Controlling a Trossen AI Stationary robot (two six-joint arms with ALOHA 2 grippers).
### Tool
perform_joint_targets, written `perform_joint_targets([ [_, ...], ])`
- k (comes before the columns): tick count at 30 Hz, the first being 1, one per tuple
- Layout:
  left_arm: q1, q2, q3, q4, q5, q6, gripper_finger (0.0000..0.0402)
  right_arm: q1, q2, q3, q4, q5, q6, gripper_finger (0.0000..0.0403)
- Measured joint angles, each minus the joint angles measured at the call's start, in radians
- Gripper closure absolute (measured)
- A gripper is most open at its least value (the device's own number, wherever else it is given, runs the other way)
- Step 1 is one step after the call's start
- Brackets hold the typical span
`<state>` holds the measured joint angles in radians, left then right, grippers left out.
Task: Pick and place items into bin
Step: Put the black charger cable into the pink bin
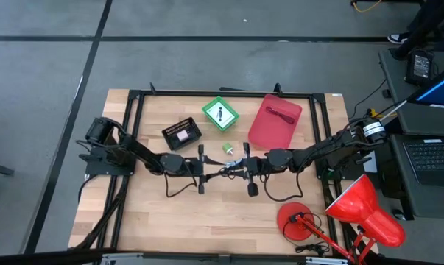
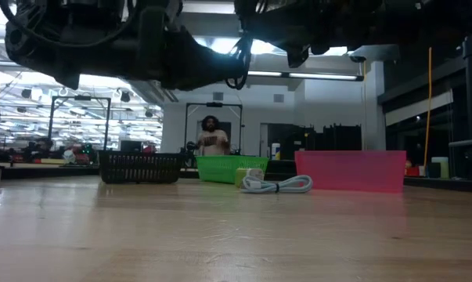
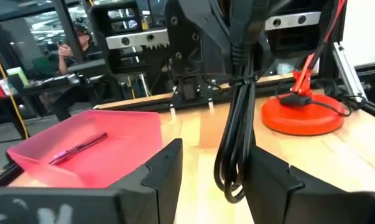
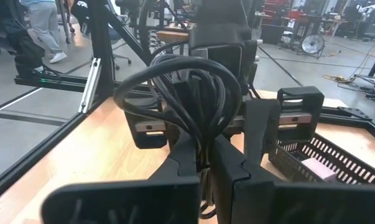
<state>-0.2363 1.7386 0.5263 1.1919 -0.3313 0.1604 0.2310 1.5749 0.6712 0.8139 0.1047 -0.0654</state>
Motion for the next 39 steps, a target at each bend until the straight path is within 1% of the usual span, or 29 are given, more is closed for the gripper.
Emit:
perform_joint_targets([
  [5, -0.016, -0.066, -0.015, -0.036, 0.008, -0.006, 0.0255, 0.0, 0.0, 0.003, 0.001, -0.004, 0.0, 0.0401],
  [15, -0.098, -0.331, -0.019, -0.46, 0.006, -0.049, 0.026, 0.001, 0.0, 0.002, -0.01, -0.005, -0.021, 0.0401],
  [19, -0.127, -0.4, -0.019, -0.584, 0.006, -0.109, 0.0277, 0.001, 0.0, 0.002, -0.018, 0.047, -0.021, 0.0401],
  [23, -0.154, -0.416, -0.019, -0.623, -0.031, -0.114, 0.0315, -0.006, 0.0, 0.001, -0.026, 0.066, -0.02, 0.0401],
  [29, -0.161, -0.416, -0.019, -0.664, -0.091, -0.117, 0.039, -0.018, 0.0, 0.001, -0.026, 0.058, 0.002, 0.0401],
  [31, -0.161, -0.416, -0.019, -0.667, -0.13, -0.126, 0.0396, -0.023, 0.0, 0.001, -0.026, 0.057, 0.005, 0.0401],
  [35, -0.161, -0.416, -0.019, -0.675, -0.247, -0.16, 0.04, -0.032, 0.0, 0.001, -0.028, 0.059, 0.008, 0.0401],
  [39, -0.161, -0.416, -0.019, -0.688, -0.253, -0.162, 0.04, -0.044, 0.0, 0.001, -0.043, 0.059, 0.037, 0.0401],
])
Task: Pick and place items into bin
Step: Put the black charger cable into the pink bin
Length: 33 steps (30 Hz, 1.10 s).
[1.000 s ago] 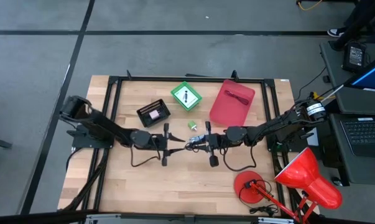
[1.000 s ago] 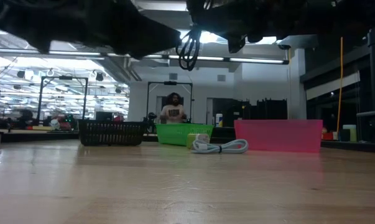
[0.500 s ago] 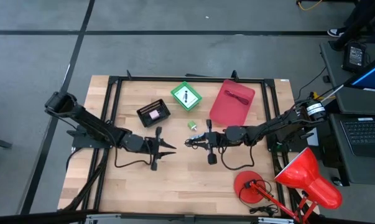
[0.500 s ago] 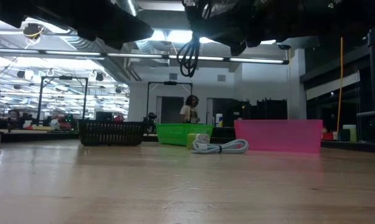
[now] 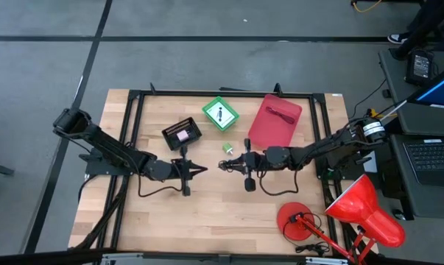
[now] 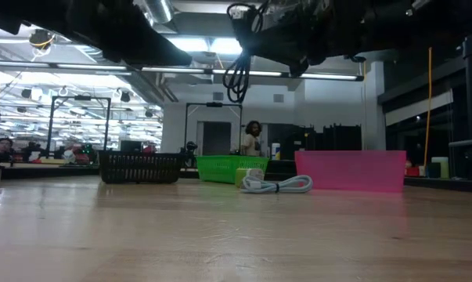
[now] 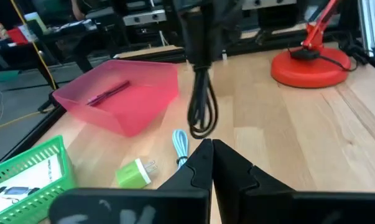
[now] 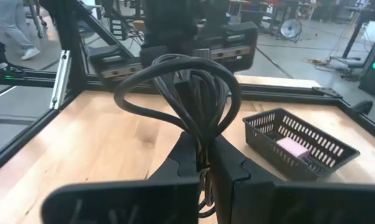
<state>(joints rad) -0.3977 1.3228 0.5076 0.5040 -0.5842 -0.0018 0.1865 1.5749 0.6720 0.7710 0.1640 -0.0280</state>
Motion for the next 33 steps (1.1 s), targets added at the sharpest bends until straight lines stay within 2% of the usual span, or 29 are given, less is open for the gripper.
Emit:
perform_joint_targets([
  [5, 0.0, 0.0, 0.0, -0.017, 0.0, 0.014, 0.0399, -0.016, -0.008, 0.0, -0.032, 0.042, 0.052, 0.0401],
  [13, 0.001, -0.029, 0.0, -0.006, 0.001, 0.113, 0.0398, -0.042, -0.118, -0.001, -0.257, 0.197, 0.15, 0.0401],
  [20, 0.001, -0.087, 0.0, -0.002, 0.0, 0.178, 0.0398, -0.043, -0.274, -0.001, -0.538, 0.39, 0.268, 0.0401],
  [27, 0.001, -0.121, 0.0, -0.001, 0.001, 0.257, 0.0398, -0.043, -0.444, 0.0, -0.839, 0.491, 0.45, 0.0401],
  [33, 0.001, -0.124, 0.0, -0.007, 0.001, 0.282, 0.0398, -0.043, -0.514, 0.0, -1.064, 0.588, 0.609, 0.0401],
])
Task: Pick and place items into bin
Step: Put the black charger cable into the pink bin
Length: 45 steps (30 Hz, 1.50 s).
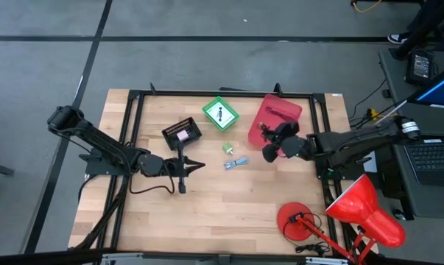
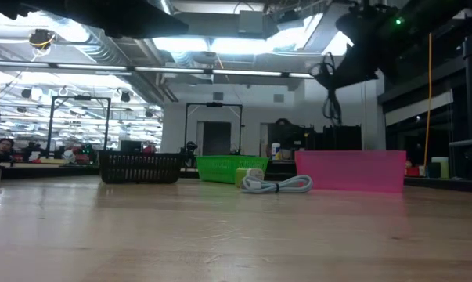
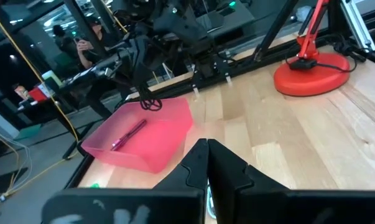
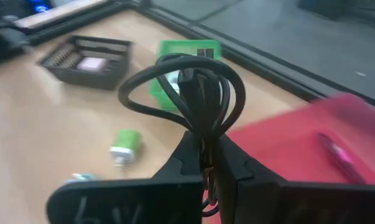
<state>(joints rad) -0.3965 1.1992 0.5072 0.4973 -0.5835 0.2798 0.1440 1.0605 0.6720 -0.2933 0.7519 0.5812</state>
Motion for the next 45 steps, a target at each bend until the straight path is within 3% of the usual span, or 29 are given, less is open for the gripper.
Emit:
perform_joint_targets([
  [3, 0.0, 0.0, 0.0, 0.0, 0.0, 0.0, 0.0398, -0.011, -0.009, 0.0, -0.063, 0.04, 0.055, 0.0401],
  [11, 0.0, 0.0, 0.0, 0.006, 0.0, 0.004, 0.0398, -0.091, -0.013, 0.0, -0.08, 0.026, 0.073, 0.0401],
  [27, 0.0, 0.0, 0.0, 0.007, 0.0, 0.022, 0.0398, -0.439, -0.012, 0.0, -0.245, -0.366, 0.148, 0.0401],
  [45, 0.0, 0.0, 0.0, 0.007, 0.0, -0.008, 0.0398, -0.461, 0.027, -0.071, -0.301, -0.407, 0.173, 0.0401],
])
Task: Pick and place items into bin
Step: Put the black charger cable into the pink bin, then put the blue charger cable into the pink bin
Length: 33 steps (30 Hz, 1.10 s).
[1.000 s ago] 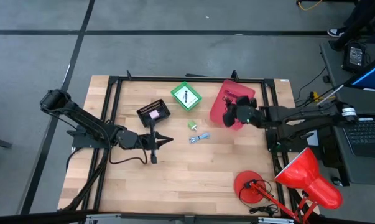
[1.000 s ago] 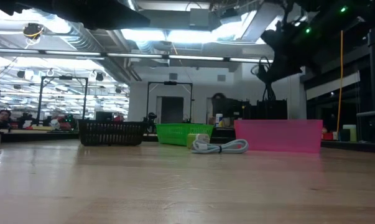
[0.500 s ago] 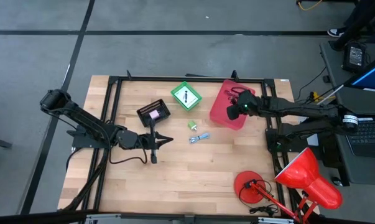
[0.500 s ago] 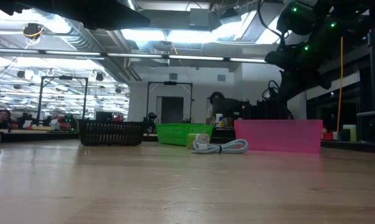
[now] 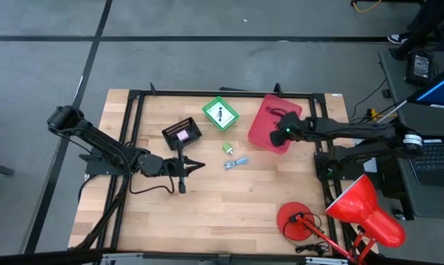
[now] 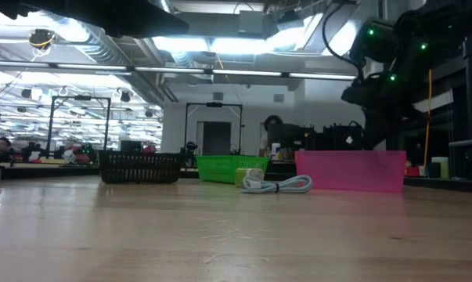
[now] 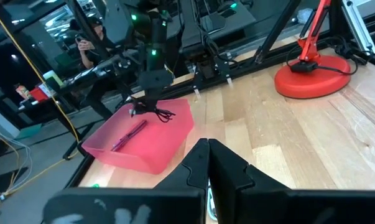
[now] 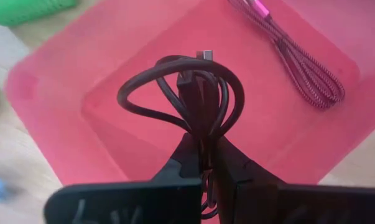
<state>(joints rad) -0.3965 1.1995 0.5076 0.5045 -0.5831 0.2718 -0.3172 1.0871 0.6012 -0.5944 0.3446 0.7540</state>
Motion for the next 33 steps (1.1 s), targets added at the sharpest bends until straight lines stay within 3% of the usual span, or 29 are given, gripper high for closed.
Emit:
perform_joint_targets([
  [7, -0.001, 0.0, 0.0, -0.001, 0.0, -0.013, 0.0398, 0.0, 0.007, -0.019, 0.021, 0.001, -0.032, 0.0393],
  [23, -0.001, 0.0, 0.0, -0.008, 0.0, -0.05, 0.0398, 0.001, 0.006, -0.019, 0.098, 0.068, -0.085, 0.0285],
  [33, -0.001, 0.0, 0.0, -0.008, 0.0, -0.05, 0.0398, 0.029, 0.006, -0.019, 0.217, 0.044, -0.176, 0.0289],
])
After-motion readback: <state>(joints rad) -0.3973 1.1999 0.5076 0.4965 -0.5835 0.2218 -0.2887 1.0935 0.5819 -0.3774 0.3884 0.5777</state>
